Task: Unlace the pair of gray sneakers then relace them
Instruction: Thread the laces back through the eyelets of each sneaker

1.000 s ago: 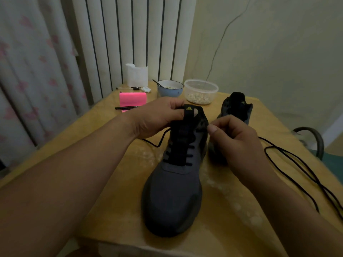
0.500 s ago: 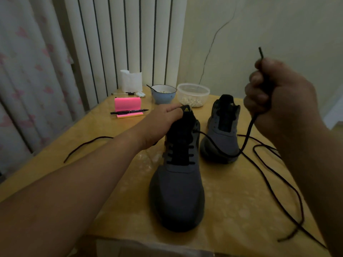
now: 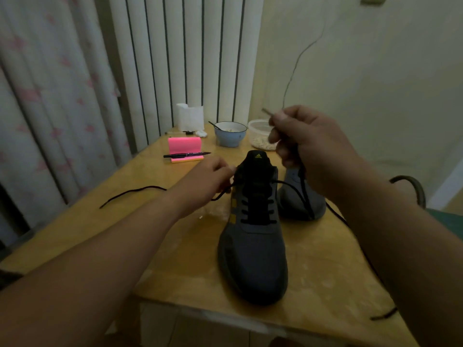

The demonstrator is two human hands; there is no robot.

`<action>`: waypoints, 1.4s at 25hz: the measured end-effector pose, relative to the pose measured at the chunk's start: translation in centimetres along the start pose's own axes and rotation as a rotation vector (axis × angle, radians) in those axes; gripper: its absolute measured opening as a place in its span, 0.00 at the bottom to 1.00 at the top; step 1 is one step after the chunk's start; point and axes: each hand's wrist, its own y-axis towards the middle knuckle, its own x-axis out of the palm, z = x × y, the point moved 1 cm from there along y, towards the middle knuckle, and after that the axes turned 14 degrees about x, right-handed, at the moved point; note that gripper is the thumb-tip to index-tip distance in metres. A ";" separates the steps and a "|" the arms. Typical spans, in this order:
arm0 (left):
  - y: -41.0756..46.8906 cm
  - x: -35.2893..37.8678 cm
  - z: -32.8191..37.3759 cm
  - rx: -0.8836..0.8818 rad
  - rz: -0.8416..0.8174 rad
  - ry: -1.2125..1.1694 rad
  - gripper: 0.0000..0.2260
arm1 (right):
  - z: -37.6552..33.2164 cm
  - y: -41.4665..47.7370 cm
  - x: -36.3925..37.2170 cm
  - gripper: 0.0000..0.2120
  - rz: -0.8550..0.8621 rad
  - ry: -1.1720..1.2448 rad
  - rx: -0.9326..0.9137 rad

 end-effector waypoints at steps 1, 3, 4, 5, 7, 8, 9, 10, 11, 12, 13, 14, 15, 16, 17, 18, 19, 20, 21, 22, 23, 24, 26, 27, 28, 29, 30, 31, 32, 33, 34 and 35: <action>-0.2 0.2 0.2 0.020 0.011 -0.045 0.13 | 0.7 0.1 0.7 0.08 -0.019 -0.066 0.042; -0.4 0.6 0.7 0.050 -0.016 -0.078 0.17 | 2.2 0.3 1.7 0.09 -0.042 -0.117 0.136; -0.3 0.8 0.8 0.056 -0.037 -0.049 0.19 | 2.8 0.4 2.0 0.09 -0.037 -0.124 0.160; -0.3 0.8 0.9 0.055 -0.048 -0.027 0.18 | 3.1 0.4 2.1 0.09 -0.023 -0.133 0.166; -0.4 0.7 0.8 0.044 -0.040 -0.056 0.15 | 3.3 0.7 2.3 0.08 -0.003 -0.160 0.148; -0.5 0.7 0.7 0.041 -0.038 -0.093 0.13 | 3.4 0.8 2.3 0.07 0.004 -0.174 0.137; -0.6 0.7 0.5 0.041 -0.038 -0.135 0.13 | 3.4 0.9 2.2 0.07 0.010 -0.188 0.132; -0.7 0.7 0.2 0.038 -0.038 -0.173 0.13 | 3.5 1.1 2.2 0.07 0.013 -0.196 0.135; -0.8 0.7 -0.2 0.034 -0.033 -0.213 0.14 | 3.6 1.2 2.2 0.07 0.011 -0.198 0.144; -1.1 0.8 -0.7 0.031 -0.028 -0.254 0.14 | 3.6 1.3 2.1 0.07 0.003 -0.194 0.154; -1.3 0.9 -1.1 0.031 -0.025 -0.294 0.13 | 3.6 1.3 2.1 0.07 -0.012 -0.195 0.162; -1.4 0.9 -1.4 0.036 -0.022 -0.325 0.13 | 3.5 1.3 2.1 0.06 -0.025 -0.217 0.165; -1.6 0.9 -1.7 0.046 -0.020 -0.344 0.13 | 3.4 1.2 2.1 0.06 -0.032 -0.278 0.158; -1.7 0.9 -1.9 0.056 -0.016 -0.350 0.14 | 3.4 1.2 2.2 0.05 -0.028 -0.390 0.137; -1.7 0.9 -2.0 0.064 -0.009 -0.350 0.15 | 3.3 1.1 2.3 0.04 -0.010 -0.537 0.102; -1.7 0.9 -2.1 0.070 -0.002 -0.348 0.15 | 3.3 1.2 2.3 0.04 0.015 -0.687 0.055; -1.7 1.0 -2.1 0.080 0.005 -0.346 0.15 | 3.3 1.2 2.4 0.04 0.038 -0.818 0.008; -1.7 1.0 -2.1 0.089 0.007 -0.339 0.15 | 3.2 1.4 2.6 0.04 0.054 -0.923 -0.037; -1.6 1.0 -2.1 0.098 0.008 -0.332 0.15 | 3.1 1.5 2.8 0.05 0.060 -1.012 -0.073; -1.6 1.0 -2.0 0.105 0.009 -0.327 0.14 | 3.0 1.6 3.0 0.06 0.058 -1.085 -0.099; -1.6 1.0 -2.0 0.112 0.011 -0.325 0.14 | 2.9 1.7 3.2 0.06 0.053 -1.139 -0.117; -1.6 0.9 -2.0 0.117 0.015 -0.323 0.14 | 2.8 1.9 3.4 0.06 0.051 -1.175 -0.128; -1.6 0.8 -2.0 0.121 0.024 -0.313 0.14 | 2.6 2.0 3.6 0.05 0.047 -1.203 -0.117; -1.7 0.8 -2.0 0.124 0.026 -0.313 0.13 | 2.5 2.0 3.6 0.05 0.042 -1.210 -0.104; -1.7 0.7 -2.0 0.127 0.029 -0.315 0.13 | 2.4 2.1 3.7 0.05 0.037 -1.217 -0.094; -1.7 0.7 -2.0 0.125 0.030 -0.314 0.13 | 2.4 2.1 3.7 0.05 0.038 -1.218 -0.087; -1.7 0.8 -2.0 0.120 0.030 -0.313 0.13 | 2.5 2.1 3.7 0.06 0.045 -1.211 -0.085; -1.7 0.7 -2.0 0.114 0.033 -0.312 0.13 | 2.5 2.1 3.8 0.06 0.054 -1.201 -0.088; -1.7 0.7 -1.9 0.111 0.036 -0.313 0.13 | 2.7 2.1 3.8 0.06 0.064 -1.186 -0.092; -1.7 0.7 -1.9 0.108 0.037 -0.315 0.13 | 2.8 2.1 3.8 0.06 0.073 -1.166 -0.092; -1.7 0.7 -1.9 0.105 0.037 -0.317 0.13 | 2.9 2.2 3.8 0.06 0.078 -1.144 -0.087; -1.8 0.7 -1.8 0.104 0.036 -0.319 0.13 | 3.0 2.2 3.7 0.06 0.078 -1.120 -0.076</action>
